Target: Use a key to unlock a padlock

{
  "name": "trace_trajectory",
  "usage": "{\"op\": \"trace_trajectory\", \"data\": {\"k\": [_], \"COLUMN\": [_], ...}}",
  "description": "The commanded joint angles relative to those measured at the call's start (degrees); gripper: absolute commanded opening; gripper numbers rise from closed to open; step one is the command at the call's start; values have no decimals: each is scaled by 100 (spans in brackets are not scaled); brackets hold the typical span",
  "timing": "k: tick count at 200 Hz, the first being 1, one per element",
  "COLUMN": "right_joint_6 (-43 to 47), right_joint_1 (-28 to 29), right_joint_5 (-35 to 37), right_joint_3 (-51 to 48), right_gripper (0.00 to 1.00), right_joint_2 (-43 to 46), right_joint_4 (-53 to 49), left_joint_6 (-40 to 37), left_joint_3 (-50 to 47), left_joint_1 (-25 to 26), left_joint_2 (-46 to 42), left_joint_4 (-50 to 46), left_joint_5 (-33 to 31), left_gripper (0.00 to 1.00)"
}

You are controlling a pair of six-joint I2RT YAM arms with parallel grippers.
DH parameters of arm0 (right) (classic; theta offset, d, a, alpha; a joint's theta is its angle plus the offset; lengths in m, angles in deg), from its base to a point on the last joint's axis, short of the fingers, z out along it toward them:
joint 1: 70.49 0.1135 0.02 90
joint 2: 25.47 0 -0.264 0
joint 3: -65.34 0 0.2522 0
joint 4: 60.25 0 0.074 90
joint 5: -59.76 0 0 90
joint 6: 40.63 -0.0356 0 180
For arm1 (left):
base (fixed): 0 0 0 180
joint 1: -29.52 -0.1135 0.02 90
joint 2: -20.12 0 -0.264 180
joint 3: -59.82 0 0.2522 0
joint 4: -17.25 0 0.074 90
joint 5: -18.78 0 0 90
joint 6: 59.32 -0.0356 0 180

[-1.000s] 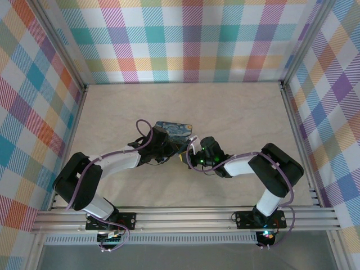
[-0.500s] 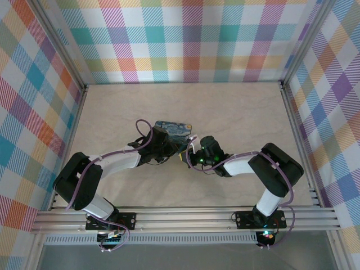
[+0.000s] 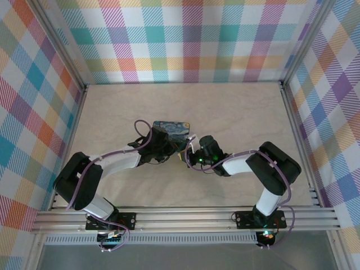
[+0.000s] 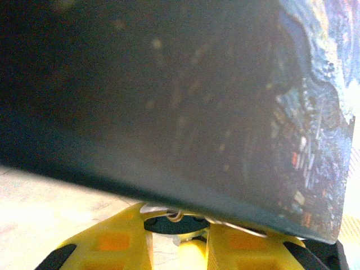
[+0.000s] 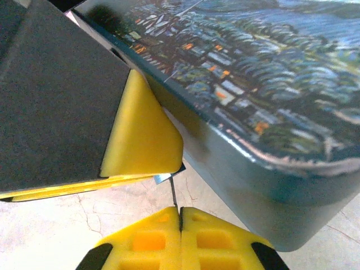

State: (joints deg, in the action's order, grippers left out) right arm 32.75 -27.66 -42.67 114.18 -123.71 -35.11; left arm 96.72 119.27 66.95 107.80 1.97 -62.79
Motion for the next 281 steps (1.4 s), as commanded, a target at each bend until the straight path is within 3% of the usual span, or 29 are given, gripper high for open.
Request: {"op": "trace_trajectory", "data": {"k": [1,140,281], "right_joint_6": [294,688,601], "right_joint_1": [-2,-375,-482], "right_joint_5": [241,-58,-356], "right_joint_3": [360,238,153], "right_gripper": [0,0,0], "right_joint_2": [-17,422,600], "right_joint_4": [1036,790,522], "left_joint_6": [55,-627,-866], "left_joint_3": [115,555,644], "left_joint_1": [350,346,326], "left_joint_2": [-93,-149,-69], "left_joint_4": [71,-1037,-1303], "left_joint_5": [1229,1162,683], "left_gripper": [12,11,11]}}
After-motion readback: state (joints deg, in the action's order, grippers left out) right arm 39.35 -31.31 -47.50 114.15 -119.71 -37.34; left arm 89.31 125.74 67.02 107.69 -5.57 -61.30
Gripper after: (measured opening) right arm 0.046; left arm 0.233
